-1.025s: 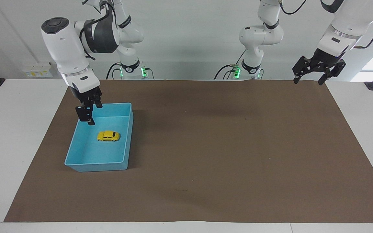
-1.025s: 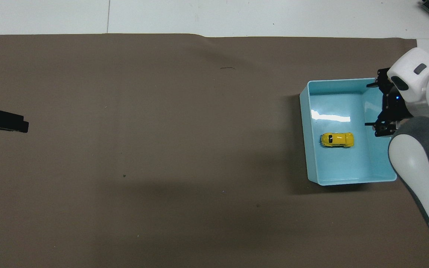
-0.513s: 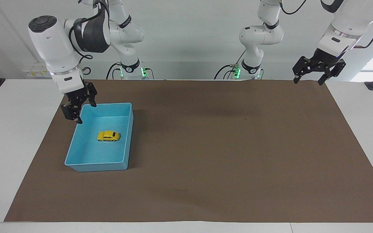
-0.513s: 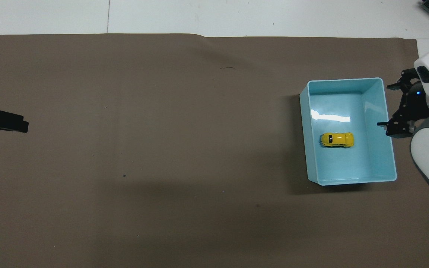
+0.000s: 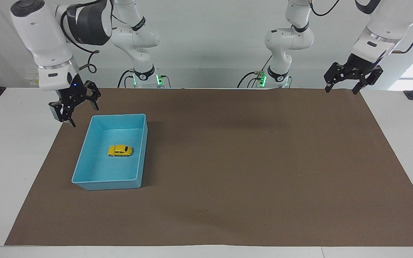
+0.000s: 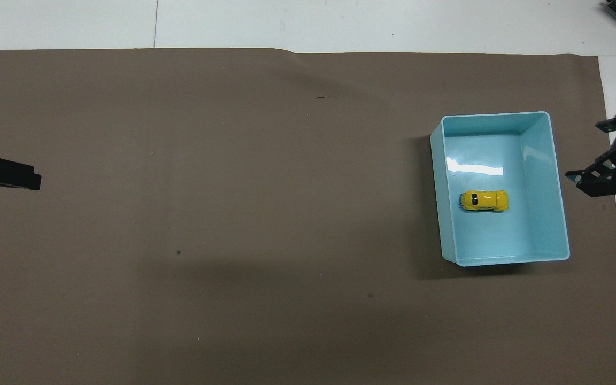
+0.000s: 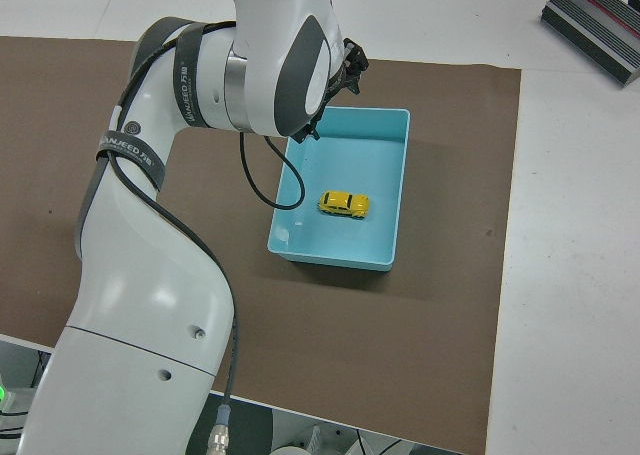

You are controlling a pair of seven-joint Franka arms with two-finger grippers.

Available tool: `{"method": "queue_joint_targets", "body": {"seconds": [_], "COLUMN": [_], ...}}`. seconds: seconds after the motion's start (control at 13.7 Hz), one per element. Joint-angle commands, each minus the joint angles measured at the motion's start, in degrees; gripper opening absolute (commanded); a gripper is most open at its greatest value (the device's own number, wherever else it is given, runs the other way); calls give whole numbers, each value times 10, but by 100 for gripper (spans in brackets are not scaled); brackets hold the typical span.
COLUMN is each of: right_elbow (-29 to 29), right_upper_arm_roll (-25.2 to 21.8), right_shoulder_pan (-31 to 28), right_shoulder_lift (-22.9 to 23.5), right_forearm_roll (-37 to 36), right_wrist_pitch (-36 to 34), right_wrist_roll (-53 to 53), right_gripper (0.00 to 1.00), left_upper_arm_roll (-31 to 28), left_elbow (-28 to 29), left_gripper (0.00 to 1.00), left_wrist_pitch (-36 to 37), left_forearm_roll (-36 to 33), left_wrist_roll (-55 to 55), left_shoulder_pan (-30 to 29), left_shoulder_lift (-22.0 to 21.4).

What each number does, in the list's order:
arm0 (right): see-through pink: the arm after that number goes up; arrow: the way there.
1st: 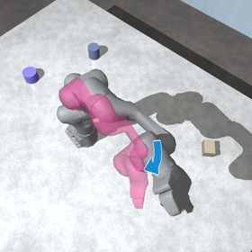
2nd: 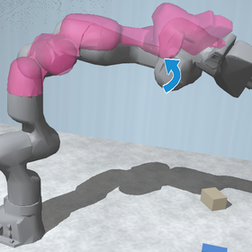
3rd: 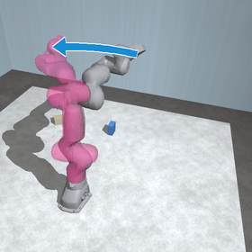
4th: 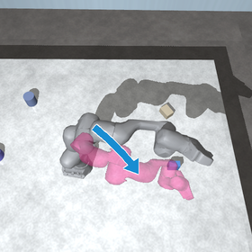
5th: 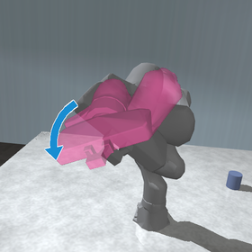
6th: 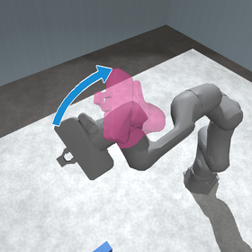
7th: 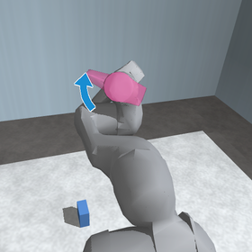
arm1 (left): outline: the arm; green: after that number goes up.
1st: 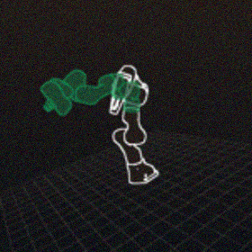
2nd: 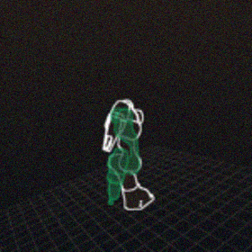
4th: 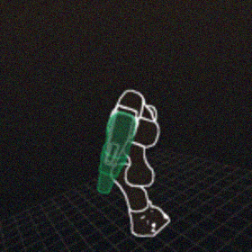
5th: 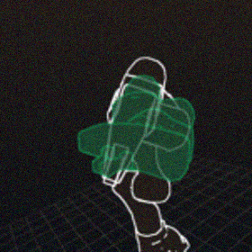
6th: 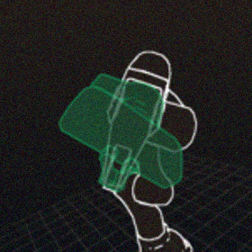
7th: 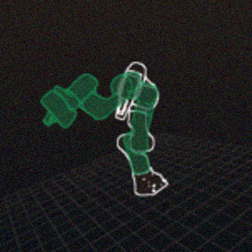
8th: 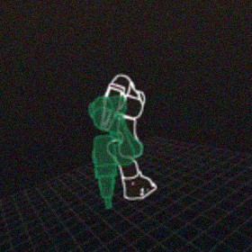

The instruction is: Wind up and store yellow beetle car

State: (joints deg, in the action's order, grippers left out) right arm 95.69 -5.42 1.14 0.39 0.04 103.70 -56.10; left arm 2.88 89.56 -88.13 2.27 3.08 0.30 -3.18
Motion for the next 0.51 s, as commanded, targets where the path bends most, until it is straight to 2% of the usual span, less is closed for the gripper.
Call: {"method": "queue_joint_targets", "body": {"seconds": [0.0, 0.22, 0.44], "right_elbow": [-25, -49, -69], "right_upper_arm_roll": [1, 15, 16], "right_shoulder_pan": [2, 4, 3], "right_shoulder_lift": [1, 4, 7], "right_forearm_roll": [5, 5, 0], "right_wrist_pitch": [-52, -91, -101], "right_wrist_roll": [159, 373, 414], "right_gripper": [100, 100, 100], "left_upper_arm_roll": [-4, -4, -4], "left_elbow": [-2, -2, -2], "left_gripper": [100, 100, 100], "left_wrist_pitch": [8, 8, 8], "left_forearm_roll": [-6, -6, -6], "left_wrist_roll": [1, 1, 1], "left_shoulder_pan": [5, 5, 5], "left_shoulder_lift": [-6, -6, -6]}}
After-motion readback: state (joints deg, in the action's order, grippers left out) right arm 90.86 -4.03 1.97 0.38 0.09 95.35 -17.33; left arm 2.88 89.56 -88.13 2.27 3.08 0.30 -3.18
